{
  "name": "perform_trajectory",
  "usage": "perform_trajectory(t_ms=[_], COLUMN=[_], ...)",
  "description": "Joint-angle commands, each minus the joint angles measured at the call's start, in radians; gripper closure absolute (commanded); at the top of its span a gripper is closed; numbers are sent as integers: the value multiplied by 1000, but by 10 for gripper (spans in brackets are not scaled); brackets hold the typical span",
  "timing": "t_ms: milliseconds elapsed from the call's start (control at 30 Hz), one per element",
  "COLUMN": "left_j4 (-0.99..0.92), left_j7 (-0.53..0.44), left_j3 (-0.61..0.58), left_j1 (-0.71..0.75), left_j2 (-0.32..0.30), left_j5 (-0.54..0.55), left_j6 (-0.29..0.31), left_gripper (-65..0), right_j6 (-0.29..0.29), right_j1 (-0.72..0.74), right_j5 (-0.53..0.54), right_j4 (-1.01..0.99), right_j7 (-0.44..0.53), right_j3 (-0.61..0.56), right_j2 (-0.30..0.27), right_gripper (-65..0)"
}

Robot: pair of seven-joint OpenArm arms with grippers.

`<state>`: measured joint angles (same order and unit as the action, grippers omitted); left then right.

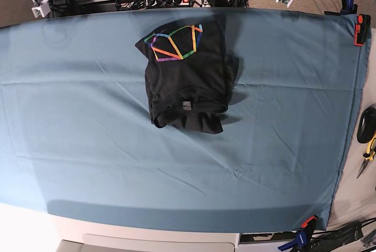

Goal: Fold the T-shirt properly

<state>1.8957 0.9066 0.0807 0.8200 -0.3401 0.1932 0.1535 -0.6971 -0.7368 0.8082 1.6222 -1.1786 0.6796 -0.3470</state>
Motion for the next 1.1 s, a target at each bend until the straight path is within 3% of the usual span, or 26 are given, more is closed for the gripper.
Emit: perform_trajectory(t_ms=[0,333,533,667,833,1000,1067], left_j4=[-21,-360,-562,-700,-915,-1220,-1363], left_j7=[-9,-74,-200,-246,-357,-520,-605], left_j3=[3,3,0,0,-2,-64,-102], left_j1=[-3,-117,-204,-278,-378,-507,-566], left_j2=[-6,-6,-6,-6,-4,20,45], left_j5=[1,1,3,63,76,24,-27], left_j6=[3,30,30,31,30,14,-37], left_gripper=[-116,-116,-116,-117,-117,-116,-116], right_j6=[-1,-1,-1,3,135,300,332], right_j1=[-4,174,316,415,513,572,591], right_j5=[-16,-82,-280,-421,-620,-857,-918], right_j4=[-16,-490,-709,-818,-1003,-1258,-1358], right_j7=[21,139,298,377,525,819,937], right_j3=[-3,-19,-19,-20,-20,-20,-20], right_j2=[-13,-14,-16,-16,-16,-15,-15], right_gripper=[-320,-320,-320,-320,-320,-320,-320])
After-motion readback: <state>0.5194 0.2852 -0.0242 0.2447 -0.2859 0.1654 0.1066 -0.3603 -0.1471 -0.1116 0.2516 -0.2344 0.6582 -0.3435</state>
